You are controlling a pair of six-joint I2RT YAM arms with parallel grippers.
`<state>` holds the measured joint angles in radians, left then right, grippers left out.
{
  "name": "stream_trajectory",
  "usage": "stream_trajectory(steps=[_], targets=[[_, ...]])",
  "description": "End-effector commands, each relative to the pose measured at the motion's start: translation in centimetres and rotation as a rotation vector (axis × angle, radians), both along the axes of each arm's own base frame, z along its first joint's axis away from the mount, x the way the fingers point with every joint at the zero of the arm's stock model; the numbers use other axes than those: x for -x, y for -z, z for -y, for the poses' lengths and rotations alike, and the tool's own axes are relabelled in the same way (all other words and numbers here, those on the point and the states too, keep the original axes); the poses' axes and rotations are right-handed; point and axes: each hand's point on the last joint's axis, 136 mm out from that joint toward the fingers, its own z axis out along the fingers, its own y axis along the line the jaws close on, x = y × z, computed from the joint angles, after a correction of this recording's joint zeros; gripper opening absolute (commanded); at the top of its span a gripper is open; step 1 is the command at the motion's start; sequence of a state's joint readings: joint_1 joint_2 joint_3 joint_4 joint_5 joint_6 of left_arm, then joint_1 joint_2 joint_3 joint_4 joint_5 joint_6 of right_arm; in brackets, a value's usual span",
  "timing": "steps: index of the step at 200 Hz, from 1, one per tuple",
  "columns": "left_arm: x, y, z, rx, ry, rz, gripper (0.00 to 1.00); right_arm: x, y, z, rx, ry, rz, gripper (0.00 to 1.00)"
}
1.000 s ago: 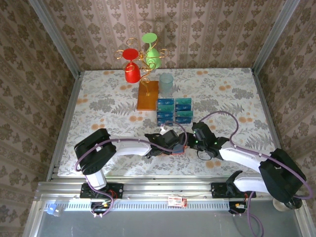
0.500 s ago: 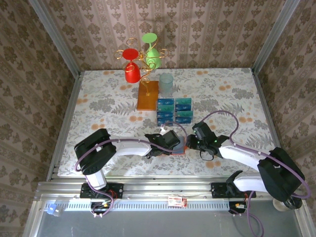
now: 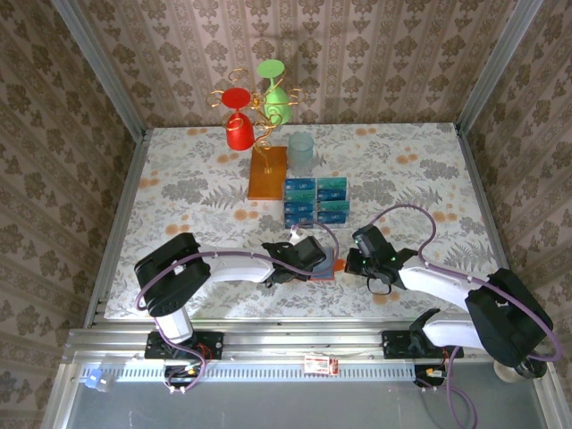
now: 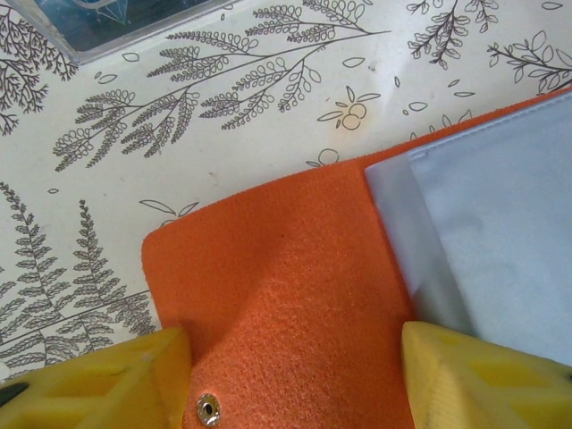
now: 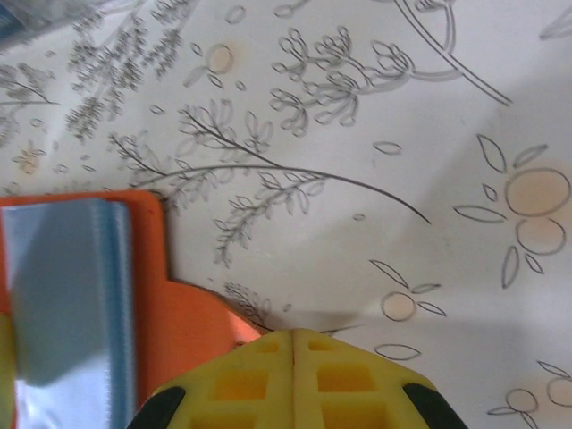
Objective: Put the credit cards into the card holder
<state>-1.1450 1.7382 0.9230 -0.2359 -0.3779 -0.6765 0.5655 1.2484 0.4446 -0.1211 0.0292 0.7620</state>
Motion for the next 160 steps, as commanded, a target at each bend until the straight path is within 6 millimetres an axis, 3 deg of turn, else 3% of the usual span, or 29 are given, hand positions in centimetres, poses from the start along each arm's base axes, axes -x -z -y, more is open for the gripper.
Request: stream_trajectory(steps=[1, 26, 50, 97, 160], targets=[[0.5, 0.7, -1.7, -0.066, -0.003, 0.002, 0.64, 0.4, 1.2, 1.1, 0.044, 0.023, -0.017, 0.05], [0.5, 0.8, -1.9, -0.063, -0.005, 0.007, 0.63, 0.7, 2.1, 1.3, 0.06, 0.024, -0.038, 0.05], [0.5, 0.6, -1.9, -0.059, -0.005, 0.013, 0.63, 0.7, 1.8, 1.1, 0.045, 0.02, -0.033, 0.05], [0.3, 0.1, -1.6, -0.053, 0.005, 0.021, 0.63, 0.1, -2.8, -0.9, -0.104, 0.0, 0.045, 0.05], [0.1, -0.4, -1.1, -0.06, 0.02, 0.026, 0.64, 0.6, -6.4, -5.5, -0.251, -0.092, 0.081, 0.04]])
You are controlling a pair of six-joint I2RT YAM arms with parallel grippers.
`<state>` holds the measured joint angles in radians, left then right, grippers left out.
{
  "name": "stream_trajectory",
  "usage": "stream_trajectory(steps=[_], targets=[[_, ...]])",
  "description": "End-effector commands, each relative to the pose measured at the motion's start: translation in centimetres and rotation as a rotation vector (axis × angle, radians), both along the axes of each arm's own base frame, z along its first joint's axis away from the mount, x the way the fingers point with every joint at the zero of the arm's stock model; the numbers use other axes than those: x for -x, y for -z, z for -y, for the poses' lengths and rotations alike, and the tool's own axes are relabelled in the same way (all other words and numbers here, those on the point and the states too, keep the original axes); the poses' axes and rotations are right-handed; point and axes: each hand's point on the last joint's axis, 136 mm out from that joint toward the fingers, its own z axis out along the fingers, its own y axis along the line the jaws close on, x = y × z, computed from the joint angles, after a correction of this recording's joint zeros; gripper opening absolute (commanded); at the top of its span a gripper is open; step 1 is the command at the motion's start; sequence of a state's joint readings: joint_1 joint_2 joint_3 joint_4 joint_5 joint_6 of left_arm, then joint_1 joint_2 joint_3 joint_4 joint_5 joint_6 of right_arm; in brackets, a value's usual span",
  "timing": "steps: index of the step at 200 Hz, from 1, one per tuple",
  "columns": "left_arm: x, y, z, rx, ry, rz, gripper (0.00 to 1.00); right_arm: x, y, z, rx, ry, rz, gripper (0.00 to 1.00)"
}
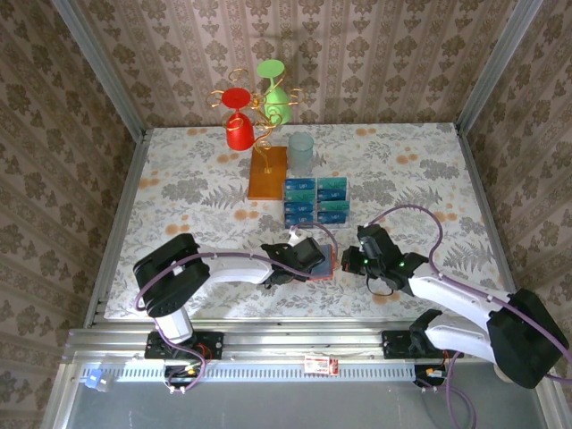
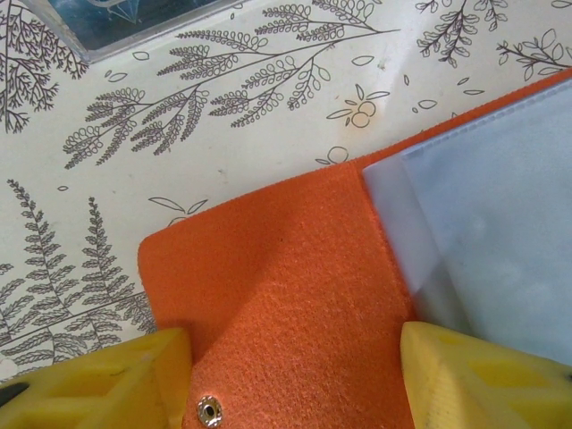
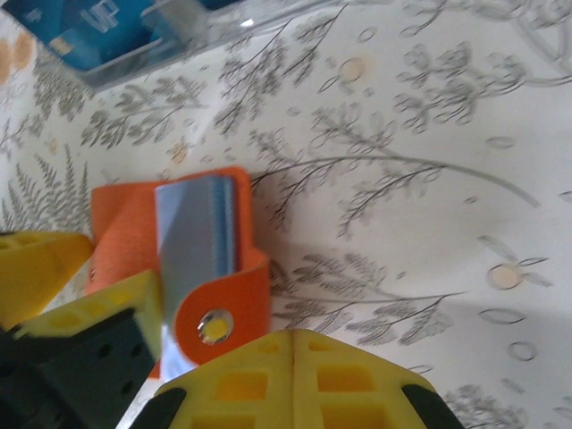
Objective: Put the credit cards into the card holder
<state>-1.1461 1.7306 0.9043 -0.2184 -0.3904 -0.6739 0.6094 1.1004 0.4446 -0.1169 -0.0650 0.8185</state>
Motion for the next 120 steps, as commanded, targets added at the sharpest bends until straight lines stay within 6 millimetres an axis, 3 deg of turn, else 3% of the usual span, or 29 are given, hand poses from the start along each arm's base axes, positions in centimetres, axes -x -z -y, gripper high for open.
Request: stream_trajectory(steps=[1, 51, 95, 120], targets=[[0.2, -0.5, -0.8, -0.061, 0.022, 0.012, 0.64, 0.0, -2.4, -2.5, -0.075, -0.039, 0.017, 0.04], [0.1, -0.5, -0.5, -0.066, 0.028, 0.012, 0.64, -0.5, -3.2, -5.2, -0.089, -0.069, 0.039, 0.03], [0.1, -0.4, -0.5, -0.071, 0.029, 0.012, 0.64, -2.3, -1.5, -5.5, -0.039, -0.031, 0.041, 0.0], [0.1, -0.4, -0.6, -0.077, 0.032, 0.011, 0.63, -3.4, -0.6, -4.7, -0.004, 0.003, 0.041, 0.0]])
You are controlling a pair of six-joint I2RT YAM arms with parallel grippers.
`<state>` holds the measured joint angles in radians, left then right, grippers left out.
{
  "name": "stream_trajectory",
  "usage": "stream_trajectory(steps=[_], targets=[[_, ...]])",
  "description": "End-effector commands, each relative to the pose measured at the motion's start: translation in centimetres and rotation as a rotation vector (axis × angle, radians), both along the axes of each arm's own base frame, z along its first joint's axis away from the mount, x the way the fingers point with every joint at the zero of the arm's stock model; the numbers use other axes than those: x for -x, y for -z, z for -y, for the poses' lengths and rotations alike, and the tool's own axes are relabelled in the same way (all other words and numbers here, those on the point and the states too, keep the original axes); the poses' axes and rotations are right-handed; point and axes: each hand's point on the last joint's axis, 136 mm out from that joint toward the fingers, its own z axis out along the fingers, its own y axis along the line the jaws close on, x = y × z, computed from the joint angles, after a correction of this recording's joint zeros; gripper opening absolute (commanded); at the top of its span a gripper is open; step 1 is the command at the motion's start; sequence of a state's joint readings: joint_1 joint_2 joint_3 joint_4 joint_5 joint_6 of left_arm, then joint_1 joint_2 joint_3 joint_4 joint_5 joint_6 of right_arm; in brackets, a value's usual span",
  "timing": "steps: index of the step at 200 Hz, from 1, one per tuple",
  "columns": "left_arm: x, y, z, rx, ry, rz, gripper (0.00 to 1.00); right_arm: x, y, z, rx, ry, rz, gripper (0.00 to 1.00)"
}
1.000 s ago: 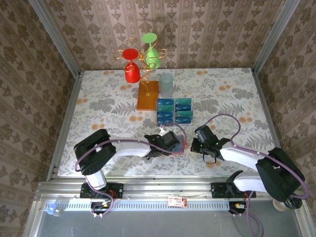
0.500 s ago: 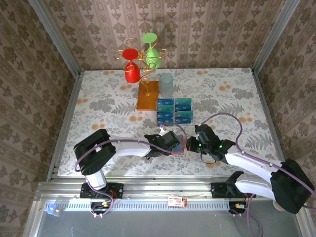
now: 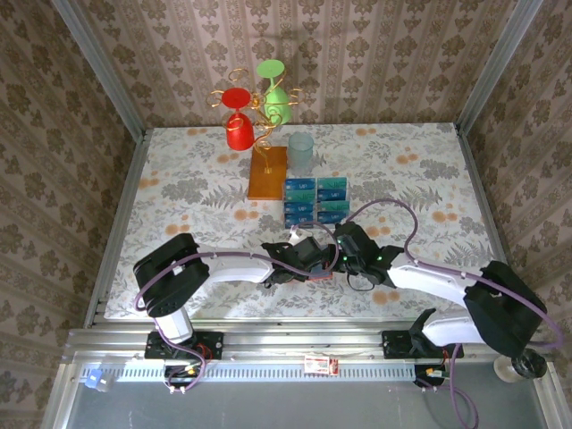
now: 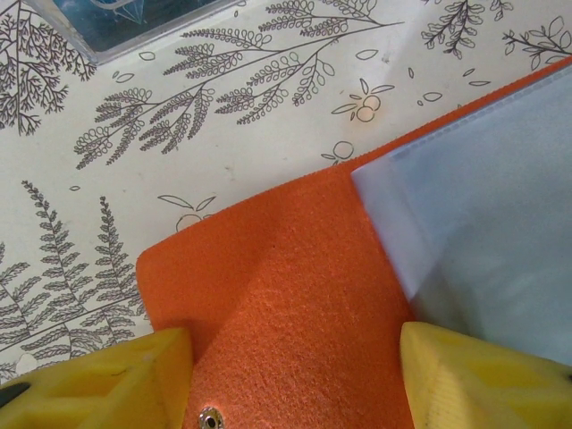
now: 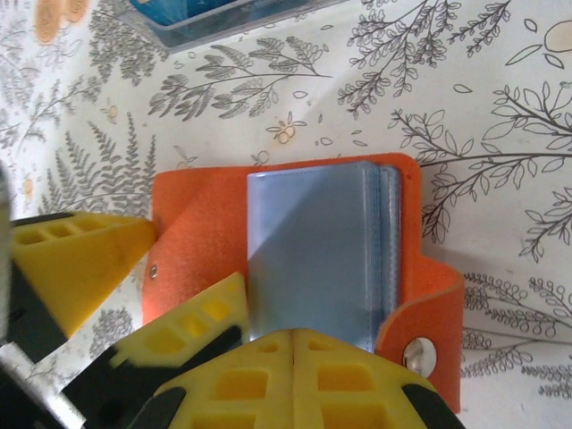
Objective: Put the credit cards into the card holder
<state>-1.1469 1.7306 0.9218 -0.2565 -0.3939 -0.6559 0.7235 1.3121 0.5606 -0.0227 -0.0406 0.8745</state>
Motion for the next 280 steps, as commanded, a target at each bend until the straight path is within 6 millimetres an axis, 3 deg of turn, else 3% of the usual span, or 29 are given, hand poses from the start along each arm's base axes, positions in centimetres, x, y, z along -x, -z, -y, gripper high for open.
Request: stream_trajectory(steps=[1, 33, 81, 198, 230, 280], targets=[[0.0, -0.2, -0.4, -0.048, 0.017, 0.013, 0.63, -2.2, -0.8, 0.4, 0.008, 0.062, 0.055, 0.0], [0.0, -0.2, -0.4, -0.049, 0.016, 0.016, 0.63, -2.9, 0.2, 2.6, 0.045, 0.119, 0.05, 0.0], [-0.1, -0.2, -0.5, -0.058, 0.022, 0.024, 0.64, -1.8, 3.0, 5.3, 0.078, 0.177, 0.006, 0.0], [-0.5, -0.5, -0.3, -0.06, 0.023, 0.034, 0.64, 0.6, 5.4, 7.0, 0.098, 0.187, -0.035, 0.0], [-0.5, -1.8, 0.3, -0.02, 0.025, 0.033, 0.64, 0.5, 4.9, 6.3, 0.074, 0.157, -0.027, 0.0], [-0.6, -3.9, 1.4, 0.049, -0.002, 0.016, 0.65, -0.3, 2.4, 5.1, 0.043, 0.113, 0.007, 0.0]])
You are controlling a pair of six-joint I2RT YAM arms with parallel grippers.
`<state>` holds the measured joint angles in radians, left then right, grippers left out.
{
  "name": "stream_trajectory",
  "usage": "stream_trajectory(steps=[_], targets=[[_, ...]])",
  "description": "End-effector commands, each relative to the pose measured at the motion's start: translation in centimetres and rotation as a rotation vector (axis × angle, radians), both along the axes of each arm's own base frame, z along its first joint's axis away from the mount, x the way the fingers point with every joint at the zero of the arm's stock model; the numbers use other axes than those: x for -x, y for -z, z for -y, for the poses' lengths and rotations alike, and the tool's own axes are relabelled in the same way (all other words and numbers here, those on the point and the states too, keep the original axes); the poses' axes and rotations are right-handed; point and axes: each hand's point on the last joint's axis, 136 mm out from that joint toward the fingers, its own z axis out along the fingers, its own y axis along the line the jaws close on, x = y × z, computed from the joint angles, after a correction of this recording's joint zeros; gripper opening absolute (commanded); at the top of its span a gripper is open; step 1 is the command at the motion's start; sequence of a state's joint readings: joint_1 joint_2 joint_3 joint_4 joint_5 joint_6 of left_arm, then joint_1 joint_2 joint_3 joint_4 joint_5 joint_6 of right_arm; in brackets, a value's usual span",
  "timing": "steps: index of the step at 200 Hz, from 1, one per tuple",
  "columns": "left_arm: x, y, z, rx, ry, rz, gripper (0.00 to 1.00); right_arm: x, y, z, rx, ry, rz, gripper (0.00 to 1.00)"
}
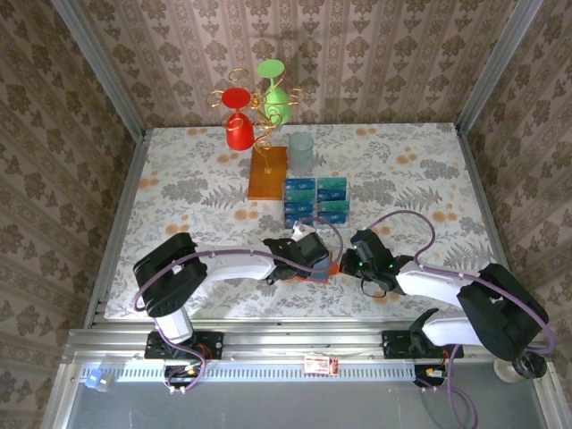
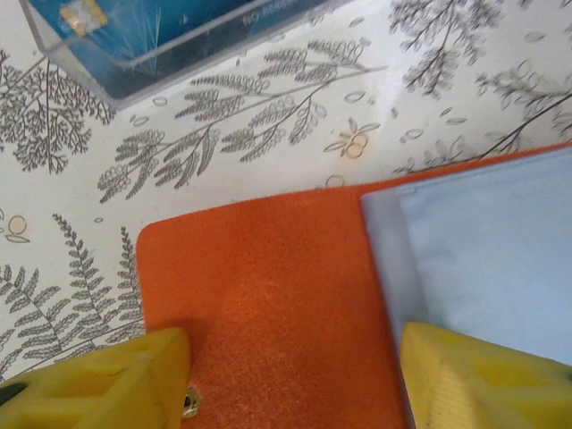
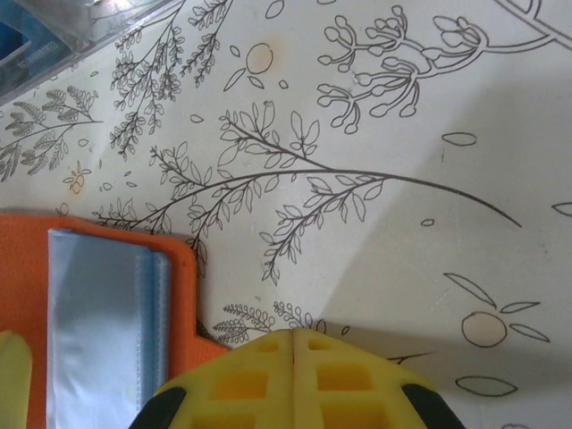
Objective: Put the credit cards into the card holder
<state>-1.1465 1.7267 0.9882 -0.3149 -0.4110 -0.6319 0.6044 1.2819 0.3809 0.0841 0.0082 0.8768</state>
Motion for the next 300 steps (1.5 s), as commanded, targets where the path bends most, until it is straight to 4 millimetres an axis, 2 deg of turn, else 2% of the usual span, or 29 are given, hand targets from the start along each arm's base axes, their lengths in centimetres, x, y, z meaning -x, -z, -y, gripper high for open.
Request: stream_trajectory(steps=[1, 61, 92, 123, 146, 172, 176, 178, 183, 216, 261, 300], targets=[[0.1, -2.1, 0.6, 0.057, -0.014, -0.009, 0.65, -0.3, -1.7, -0.7, -0.01, -0.04, 0.018, 0.0], [0.9, -0.5, -0.5, 0.064, -0.048, -0.036, 0.63, -1.0, -4.4, -2.2, -0.055, -0.089, 0.047, 0.0], [1.2, 0.0, -0.8, 0.066, -0.054, -0.039, 0.63, -1.1, -6.1, -3.8, -0.089, -0.119, 0.058, 0.01], [1.2, -0.1, -0.7, 0.076, -0.057, -0.034, 0.63, -1.3, -6.8, -5.4, -0.1, -0.122, 0.053, 0.02], [1.3, -0.1, -0.5, 0.082, -0.055, -0.032, 0.63, -1.7, -6.1, -6.1, -0.096, -0.096, 0.029, 0.03], [1.3, -0.1, -0.4, 0.089, -0.059, -0.029, 0.63, -2.1, -4.4, -6.4, -0.091, -0.06, -0.004, 0.03], [1.3, -0.1, -0.4, 0.092, -0.06, -0.027, 0.63, -2.2, -4.4, -6.3, -0.088, -0.053, -0.001, 0.03], [1.3, -0.1, -0.4, 0.09, -0.06, -0.027, 0.63, -2.2, -3.6, -6.1, -0.072, -0.047, -0.018, 0.03], [1.3, -0.1, -0.4, 0.091, -0.063, -0.028, 0.63, -2.2, -3.0, -6.0, -0.06, -0.042, -0.026, 0.03], [1.3, 0.0, -0.3, 0.105, -0.065, -0.025, 0.63, -2.6, -1.4, -5.0, -0.019, -0.024, -0.034, 0.02], [1.6, 0.6, -0.5, 0.122, -0.069, -0.029, 0.66, -2.6, 0.1, -4.1, 0.01, -0.049, -0.065, 0.0], [1.7, 0.8, -0.2, 0.18, -0.073, -0.027, 0.73, -2.2, 0.7, -4.6, -0.019, -0.097, -0.084, 0.0]])
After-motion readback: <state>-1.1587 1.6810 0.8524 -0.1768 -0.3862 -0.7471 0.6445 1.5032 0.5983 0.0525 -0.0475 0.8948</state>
